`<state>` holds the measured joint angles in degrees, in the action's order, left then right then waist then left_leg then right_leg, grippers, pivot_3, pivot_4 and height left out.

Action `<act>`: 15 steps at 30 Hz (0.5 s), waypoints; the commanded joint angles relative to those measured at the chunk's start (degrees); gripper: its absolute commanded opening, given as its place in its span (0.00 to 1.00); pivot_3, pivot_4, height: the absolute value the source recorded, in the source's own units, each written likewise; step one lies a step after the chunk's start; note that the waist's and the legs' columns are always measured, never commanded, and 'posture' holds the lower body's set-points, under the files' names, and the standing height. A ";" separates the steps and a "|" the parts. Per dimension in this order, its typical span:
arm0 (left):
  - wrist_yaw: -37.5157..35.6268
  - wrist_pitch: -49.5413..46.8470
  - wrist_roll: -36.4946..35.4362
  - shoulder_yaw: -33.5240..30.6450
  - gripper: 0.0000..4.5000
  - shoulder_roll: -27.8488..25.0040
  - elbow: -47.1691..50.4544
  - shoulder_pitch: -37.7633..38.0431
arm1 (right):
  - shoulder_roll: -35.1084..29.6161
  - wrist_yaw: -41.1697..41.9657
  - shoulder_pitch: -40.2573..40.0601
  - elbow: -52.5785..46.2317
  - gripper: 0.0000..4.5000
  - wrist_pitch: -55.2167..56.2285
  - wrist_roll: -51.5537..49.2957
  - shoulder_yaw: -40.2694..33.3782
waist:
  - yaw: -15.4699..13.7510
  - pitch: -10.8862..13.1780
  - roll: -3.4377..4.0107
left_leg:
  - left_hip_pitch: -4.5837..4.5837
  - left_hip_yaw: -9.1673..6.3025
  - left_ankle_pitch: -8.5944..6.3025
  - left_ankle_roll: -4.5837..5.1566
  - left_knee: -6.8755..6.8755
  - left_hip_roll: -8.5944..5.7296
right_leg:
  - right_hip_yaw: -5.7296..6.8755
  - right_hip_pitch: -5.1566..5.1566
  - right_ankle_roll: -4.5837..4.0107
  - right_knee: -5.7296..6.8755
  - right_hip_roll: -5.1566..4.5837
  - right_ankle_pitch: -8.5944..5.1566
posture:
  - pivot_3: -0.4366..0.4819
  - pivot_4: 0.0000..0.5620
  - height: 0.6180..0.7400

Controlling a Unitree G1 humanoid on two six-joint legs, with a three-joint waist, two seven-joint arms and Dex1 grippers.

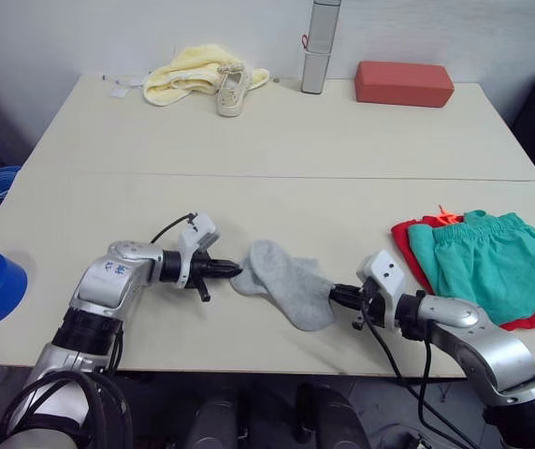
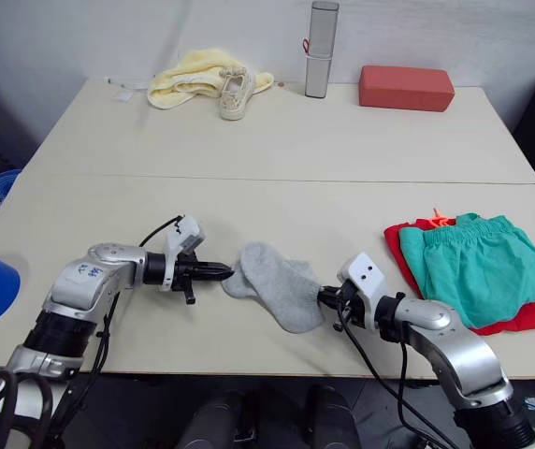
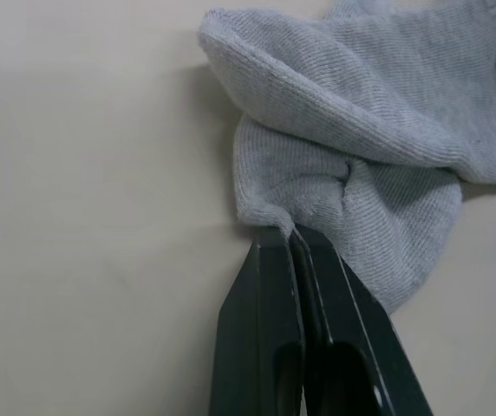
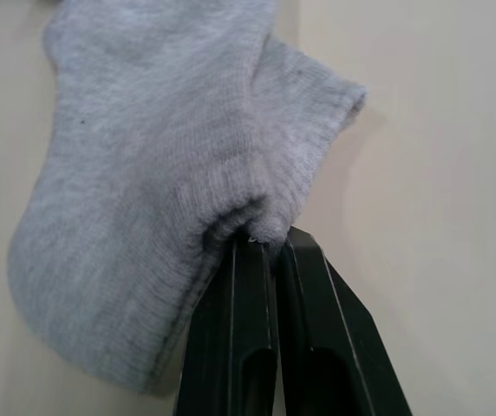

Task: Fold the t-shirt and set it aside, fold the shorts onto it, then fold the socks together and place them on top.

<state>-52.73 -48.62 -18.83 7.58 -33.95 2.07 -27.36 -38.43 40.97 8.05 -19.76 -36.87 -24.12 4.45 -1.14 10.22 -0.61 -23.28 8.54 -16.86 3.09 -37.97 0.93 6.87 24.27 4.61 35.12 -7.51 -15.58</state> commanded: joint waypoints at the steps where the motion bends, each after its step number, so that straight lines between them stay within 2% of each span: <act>1: 3.22 -3.51 -1.24 -0.85 0.00 0.64 5.03 3.20 | -1.13 1.99 1.34 1.28 0.02 1.34 0.23 -1.58 | -0.05 0.00 0.00 | 0.00 0.00 0.00 0.00 0.00 0.00 | 0.00 0.00 0.00 0.01 0.00 0.00 | 0.48 0.27 1.00; 6: 7.36 -6.34 -3.16 -3.47 0.00 2.43 8.72 5.53 | -1.52 3.30 2.07 2.63 0.02 -1.21 -1.51 -3.56 | -0.19 0.00 0.00 | 0.01 -0.03 0.01 -0.01 -0.01 0.00 | 0.02 -0.03 0.00 0.01 0.00 0.00 | 0.48 0.27 1.00; 9: 8.03 -6.91 -3.70 -4.01 0.13 1.72 9.72 6.24 | -2.51 4.83 1.66 2.18 0.16 -2.71 -3.00 -4.93 | -0.15 0.00 0.00 | 0.01 -0.04 0.00 0.00 -0.03 0.00 | 0.02 -0.04 0.00 0.01 -0.01 0.00 | 0.48 0.27 1.00; 13: 9.02 -2.58 -3.63 -7.47 0.41 1.05 8.50 7.27 | -4.71 8.99 -1.38 1.58 0.48 -1.15 -5.63 -9.98 | -0.17 0.00 0.00 | 0.02 -0.05 0.00 -0.02 -0.02 0.01 | 0.03 -0.04 0.00 0.01 0.00 0.00 | 0.48 0.27 1.00; 15: 7.27 -3.88 -5.97 -10.02 0.55 -0.27 6.79 6.86 | -7.55 12.43 -4.05 1.25 0.63 -2.73 -8.47 -13.89 | -0.20 0.00 0.00 | 0.02 -0.05 0.00 -0.01 -0.02 0.01 | 0.03 -0.04 0.00 0.02 -0.01 0.00 | 0.48 0.27 1.00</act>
<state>-44.98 -52.05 -23.54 0.76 -32.45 10.07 -20.40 -43.76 50.65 5.22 -16.57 -38.84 -29.56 -5.33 -1.33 10.22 -0.61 -23.26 8.48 -16.86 3.08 -38.00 0.94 6.91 24.23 4.60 35.14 -7.52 -15.58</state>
